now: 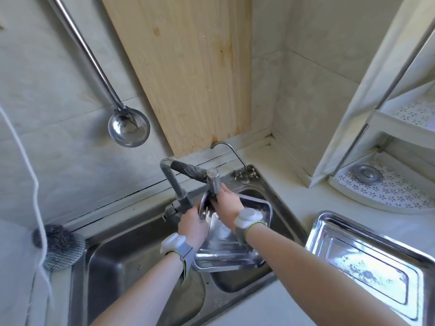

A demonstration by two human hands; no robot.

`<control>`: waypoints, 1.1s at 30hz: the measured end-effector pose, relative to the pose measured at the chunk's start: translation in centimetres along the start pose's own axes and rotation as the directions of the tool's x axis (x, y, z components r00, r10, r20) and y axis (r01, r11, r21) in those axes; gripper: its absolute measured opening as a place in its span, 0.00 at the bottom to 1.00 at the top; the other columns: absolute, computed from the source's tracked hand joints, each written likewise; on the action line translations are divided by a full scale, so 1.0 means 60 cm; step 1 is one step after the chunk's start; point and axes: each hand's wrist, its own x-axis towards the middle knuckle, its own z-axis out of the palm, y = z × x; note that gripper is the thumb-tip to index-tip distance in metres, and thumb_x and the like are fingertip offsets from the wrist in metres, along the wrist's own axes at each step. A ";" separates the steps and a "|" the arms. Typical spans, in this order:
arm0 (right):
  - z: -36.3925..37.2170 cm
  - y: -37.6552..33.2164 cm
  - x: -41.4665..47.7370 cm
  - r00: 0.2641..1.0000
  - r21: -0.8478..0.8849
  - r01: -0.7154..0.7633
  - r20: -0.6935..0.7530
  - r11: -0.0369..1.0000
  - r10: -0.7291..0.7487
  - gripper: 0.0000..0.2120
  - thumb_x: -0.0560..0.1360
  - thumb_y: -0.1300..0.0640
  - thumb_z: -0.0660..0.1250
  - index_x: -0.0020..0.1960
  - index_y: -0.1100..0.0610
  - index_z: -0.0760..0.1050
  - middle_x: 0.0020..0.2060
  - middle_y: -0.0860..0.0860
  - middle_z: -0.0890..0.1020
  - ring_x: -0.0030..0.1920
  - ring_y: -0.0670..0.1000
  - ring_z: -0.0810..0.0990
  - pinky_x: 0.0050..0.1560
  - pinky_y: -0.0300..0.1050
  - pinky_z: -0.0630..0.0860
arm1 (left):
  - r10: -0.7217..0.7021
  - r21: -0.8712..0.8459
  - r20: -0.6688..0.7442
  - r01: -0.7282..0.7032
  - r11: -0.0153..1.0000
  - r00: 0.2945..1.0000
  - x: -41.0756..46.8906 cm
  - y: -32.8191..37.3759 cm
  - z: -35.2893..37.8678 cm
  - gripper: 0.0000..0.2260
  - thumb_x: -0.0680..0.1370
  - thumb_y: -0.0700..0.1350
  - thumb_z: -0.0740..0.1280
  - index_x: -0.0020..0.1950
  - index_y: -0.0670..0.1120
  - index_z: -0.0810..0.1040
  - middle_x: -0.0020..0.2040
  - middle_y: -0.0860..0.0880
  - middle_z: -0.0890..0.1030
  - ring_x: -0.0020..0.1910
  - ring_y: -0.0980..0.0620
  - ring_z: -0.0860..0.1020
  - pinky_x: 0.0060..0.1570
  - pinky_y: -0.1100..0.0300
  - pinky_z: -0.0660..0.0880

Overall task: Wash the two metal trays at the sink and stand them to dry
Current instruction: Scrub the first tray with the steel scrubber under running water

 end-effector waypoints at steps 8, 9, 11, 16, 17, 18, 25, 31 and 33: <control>0.006 0.026 -0.003 0.982 -0.012 -0.187 -0.019 0.982 0.187 0.24 0.77 0.69 0.57 0.71 0.55 0.61 0.61 0.57 0.73 0.50 0.60 0.79 0.50 0.51 0.77 | 0.012 0.006 -0.035 -0.012 1.000 0.999 -0.007 -0.012 0.002 0.06 0.77 0.41 0.62 0.48 0.43 0.78 0.43 0.41 0.82 0.46 0.38 0.79 0.44 0.53 0.74; 0.018 0.005 -0.004 0.998 0.032 -0.063 -0.006 0.997 0.063 0.26 0.78 0.67 0.57 0.73 0.54 0.59 0.60 0.57 0.74 0.50 0.60 0.80 0.50 0.52 0.78 | 0.001 0.007 -0.028 -0.001 1.000 1.000 -0.007 -0.015 0.002 0.06 0.77 0.40 0.62 0.48 0.43 0.79 0.43 0.41 0.82 0.46 0.37 0.79 0.44 0.53 0.74; 0.007 0.020 -0.006 0.998 0.015 -0.036 0.055 0.999 0.035 0.26 0.79 0.64 0.58 0.73 0.48 0.58 0.63 0.55 0.74 0.53 0.60 0.80 0.54 0.55 0.78 | -0.017 -0.022 -0.027 0.016 1.000 0.999 -0.005 -0.030 -0.003 0.07 0.76 0.39 0.61 0.47 0.43 0.79 0.43 0.41 0.82 0.45 0.37 0.79 0.44 0.52 0.76; -0.012 0.102 -0.018 0.883 -0.130 -0.462 0.022 0.877 0.468 0.31 0.73 0.73 0.57 0.70 0.49 0.58 0.70 0.51 0.64 0.61 0.58 0.75 0.59 0.62 0.73 | -0.022 -0.074 -0.032 0.020 0.997 0.999 -0.011 -0.034 -0.003 0.05 0.77 0.41 0.62 0.45 0.41 0.77 0.41 0.41 0.81 0.43 0.39 0.80 0.40 0.56 0.73; -0.001 0.067 -0.013 0.938 -0.058 -0.345 0.004 0.937 0.346 0.31 0.74 0.73 0.58 0.70 0.49 0.59 0.69 0.52 0.66 0.57 0.57 0.78 0.56 0.61 0.77 | -0.026 -0.070 -0.021 0.025 0.997 0.999 -0.009 -0.026 -0.001 0.04 0.77 0.41 0.63 0.44 0.43 0.76 0.41 0.43 0.81 0.43 0.39 0.79 0.40 0.56 0.73; 0.013 0.032 -0.013 0.976 0.019 -0.220 -0.001 0.975 0.220 0.29 0.76 0.71 0.58 0.71 0.50 0.59 0.67 0.54 0.69 0.52 0.57 0.80 0.53 0.57 0.79 | -0.027 -0.066 -0.012 0.026 0.997 1.000 -0.011 -0.021 -0.001 0.04 0.77 0.42 0.63 0.43 0.45 0.75 0.40 0.44 0.81 0.43 0.40 0.79 0.39 0.57 0.71; -0.023 0.173 -0.007 0.908 -0.048 -0.414 -0.088 0.909 0.409 0.22 0.78 0.64 0.59 0.69 0.49 0.63 0.65 0.55 0.73 0.52 0.58 0.80 0.54 0.55 0.78 | -0.035 -0.257 -0.017 0.029 0.966 0.999 -0.019 -0.050 -0.059 0.15 0.77 0.38 0.65 0.31 0.50 0.71 0.26 0.52 0.71 0.27 0.52 0.70 0.30 0.60 0.65; -0.036 0.201 -0.029 0.675 0.606 -0.646 0.170 0.465 0.718 0.12 0.78 0.59 0.67 0.57 0.66 0.73 0.37 0.60 0.80 0.20 0.49 0.77 0.19 0.45 0.76 | -0.097 -0.434 -0.035 0.072 0.898 0.995 -0.026 -0.060 -0.056 0.12 0.76 0.38 0.64 0.33 0.46 0.75 0.26 0.50 0.72 0.28 0.51 0.69 0.33 0.60 0.65; -0.031 0.206 -0.044 0.651 0.654 -0.668 0.280 0.356 0.706 0.09 0.78 0.61 0.67 0.53 0.67 0.73 0.35 0.61 0.79 0.22 0.52 0.78 0.20 0.48 0.77 | -0.162 -0.514 -0.012 0.133 0.848 0.987 -0.021 -0.060 -0.057 0.10 0.76 0.37 0.65 0.35 0.45 0.76 0.28 0.47 0.74 0.29 0.49 0.72 0.32 0.61 0.67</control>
